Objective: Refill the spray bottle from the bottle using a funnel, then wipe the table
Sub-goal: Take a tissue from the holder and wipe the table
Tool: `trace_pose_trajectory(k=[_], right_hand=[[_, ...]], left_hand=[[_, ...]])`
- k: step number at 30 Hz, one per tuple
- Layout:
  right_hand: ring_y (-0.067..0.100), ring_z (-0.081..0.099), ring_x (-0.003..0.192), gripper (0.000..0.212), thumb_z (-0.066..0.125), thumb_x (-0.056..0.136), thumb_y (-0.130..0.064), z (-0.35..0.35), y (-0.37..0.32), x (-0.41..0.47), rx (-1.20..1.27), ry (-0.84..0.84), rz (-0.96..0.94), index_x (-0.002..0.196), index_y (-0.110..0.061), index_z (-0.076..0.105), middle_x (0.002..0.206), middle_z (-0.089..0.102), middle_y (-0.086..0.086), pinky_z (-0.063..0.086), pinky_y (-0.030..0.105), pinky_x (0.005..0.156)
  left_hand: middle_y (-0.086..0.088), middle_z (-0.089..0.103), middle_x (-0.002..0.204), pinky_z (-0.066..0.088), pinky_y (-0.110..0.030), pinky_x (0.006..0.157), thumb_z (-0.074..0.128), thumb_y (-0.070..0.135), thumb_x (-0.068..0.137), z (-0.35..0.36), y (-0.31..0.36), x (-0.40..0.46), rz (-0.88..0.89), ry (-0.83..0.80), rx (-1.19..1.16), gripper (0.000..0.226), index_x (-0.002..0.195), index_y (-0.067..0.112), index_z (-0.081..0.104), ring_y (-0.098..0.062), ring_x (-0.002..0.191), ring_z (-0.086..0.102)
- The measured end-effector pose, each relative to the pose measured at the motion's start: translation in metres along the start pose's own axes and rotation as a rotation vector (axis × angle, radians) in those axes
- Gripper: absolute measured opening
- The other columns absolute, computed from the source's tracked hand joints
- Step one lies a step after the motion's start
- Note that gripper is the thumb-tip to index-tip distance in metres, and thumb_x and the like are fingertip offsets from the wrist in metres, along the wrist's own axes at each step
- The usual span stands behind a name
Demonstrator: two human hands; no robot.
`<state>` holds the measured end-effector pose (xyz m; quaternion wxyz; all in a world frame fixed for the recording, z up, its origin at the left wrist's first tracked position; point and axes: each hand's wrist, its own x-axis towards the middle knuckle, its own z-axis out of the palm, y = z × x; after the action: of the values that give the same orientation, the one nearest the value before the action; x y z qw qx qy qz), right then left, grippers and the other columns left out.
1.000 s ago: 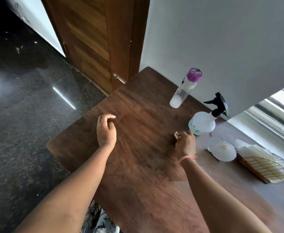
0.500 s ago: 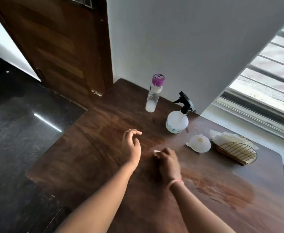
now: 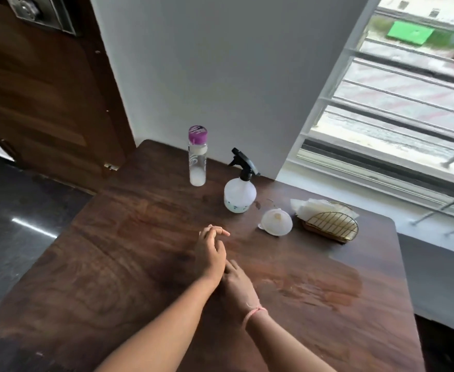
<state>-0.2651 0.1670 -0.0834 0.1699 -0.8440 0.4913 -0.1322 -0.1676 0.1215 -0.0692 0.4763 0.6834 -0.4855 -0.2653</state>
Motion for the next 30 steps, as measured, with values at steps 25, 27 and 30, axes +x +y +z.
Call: trace_pose_trajectory(k=[25,27,30], right_hand=[[0.017,0.048,0.076,0.012,0.062,0.079,-0.014,-0.008,0.054,-0.078,-0.058,0.227,0.139,0.084,-0.024,0.067,0.085,0.056,-0.004,0.045,0.027,0.067],[0.019,0.049,0.071,0.012,0.068,0.077,-0.011,-0.025,0.079,-0.089,-0.052,0.347,0.303,0.079,-0.022,0.066,0.078,0.054,-0.001,0.041,0.028,0.062],[0.03,0.053,0.063,0.009,0.066,0.071,-0.005,-0.048,0.13,-0.116,-0.068,0.556,0.658,0.069,-0.013,0.07,0.071,0.056,0.008,0.043,0.033,0.056]], left_hand=[[0.022,0.054,0.085,0.04,-0.051,0.103,0.036,-0.003,0.071,0.051,0.039,-0.053,0.035,-0.185,-0.094,0.035,0.075,0.022,0.06,-0.007,0.09,0.051],[0.02,0.055,0.086,0.041,-0.051,0.101,0.037,-0.004,0.071,0.046,0.036,-0.051,0.021,-0.192,-0.101,0.035,0.076,0.019,0.063,-0.015,0.092,0.055],[0.013,0.057,0.088,0.044,-0.047,0.096,0.036,0.0,0.069,0.039,0.034,-0.048,0.007,-0.17,-0.101,0.036,0.076,0.019,0.065,-0.023,0.096,0.058]])
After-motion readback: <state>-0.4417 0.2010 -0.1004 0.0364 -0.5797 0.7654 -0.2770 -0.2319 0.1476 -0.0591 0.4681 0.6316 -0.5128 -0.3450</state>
